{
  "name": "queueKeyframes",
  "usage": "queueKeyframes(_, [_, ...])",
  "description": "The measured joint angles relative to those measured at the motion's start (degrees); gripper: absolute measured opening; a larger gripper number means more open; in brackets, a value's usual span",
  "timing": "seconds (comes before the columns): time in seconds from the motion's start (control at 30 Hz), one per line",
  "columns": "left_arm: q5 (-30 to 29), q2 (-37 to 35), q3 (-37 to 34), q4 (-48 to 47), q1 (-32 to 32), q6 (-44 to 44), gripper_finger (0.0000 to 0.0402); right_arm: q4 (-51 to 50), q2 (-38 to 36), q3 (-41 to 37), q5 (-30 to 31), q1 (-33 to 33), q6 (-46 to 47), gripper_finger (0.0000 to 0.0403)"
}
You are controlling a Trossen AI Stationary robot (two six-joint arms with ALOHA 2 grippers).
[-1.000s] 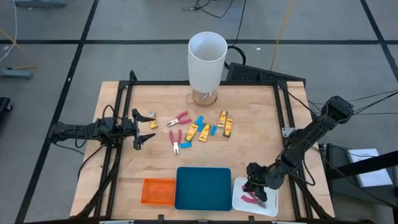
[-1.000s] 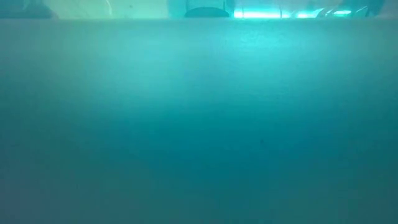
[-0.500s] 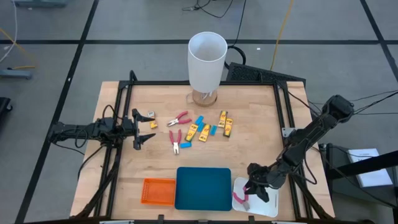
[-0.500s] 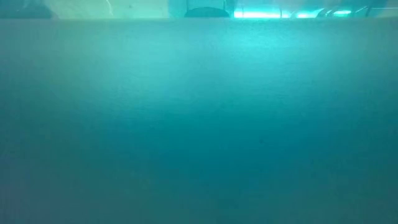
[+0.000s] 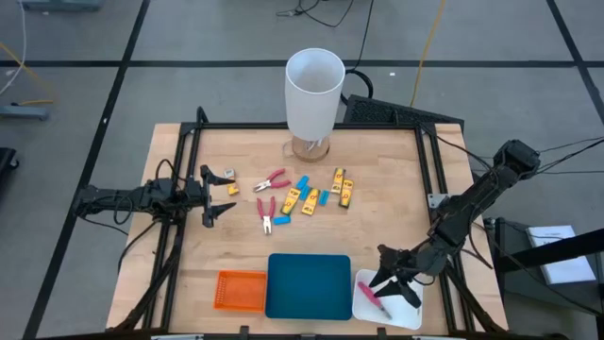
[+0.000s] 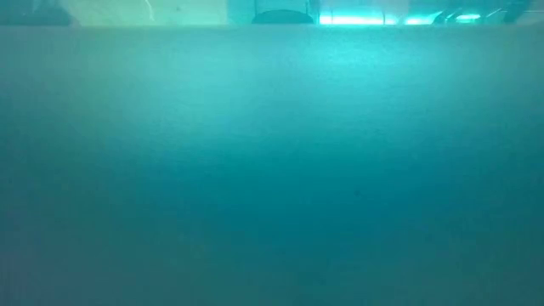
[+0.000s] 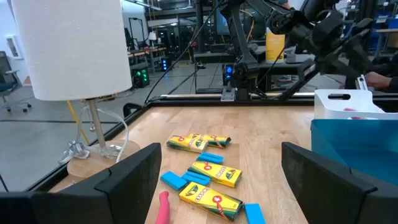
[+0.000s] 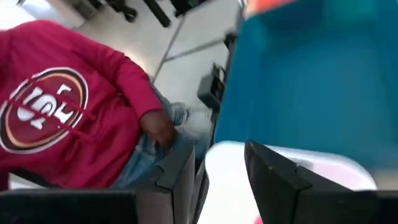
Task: Pick & Place School Supplies
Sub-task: Put the pink hole puncher into the white bin
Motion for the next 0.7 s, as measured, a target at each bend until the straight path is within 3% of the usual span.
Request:
queueKeyframes(0.27, [0.01, 0.01, 0.00, -0.02, -0.02, 0.00, 0.0333, 4.59, 0.00, 0.00, 17.92, -2.59, -23.64, 0.0132])
queueKeyframes(0.37, [0.01, 0.01, 0.00, -0.02, 0.00, 0.00, 0.0333, 5.44, 0.00, 0.00, 20.36, -6.47, -27.61, 0.0131])
queueKeyframes(0.47, [0.01, 0.01, 0.00, -0.02, -0.01, 0.00, 0.0333, 5.45, 0.04, 0.00, 16.70, -12.64, -28.25, 0.0129])
queueKeyframes(0.7, [0.01, -0.01, 0.00, -0.02, -0.02, 0.00, 0.0333, 13.53, 2.16, -0.04, -6.52, -27.74, -37.16, 0.0128])
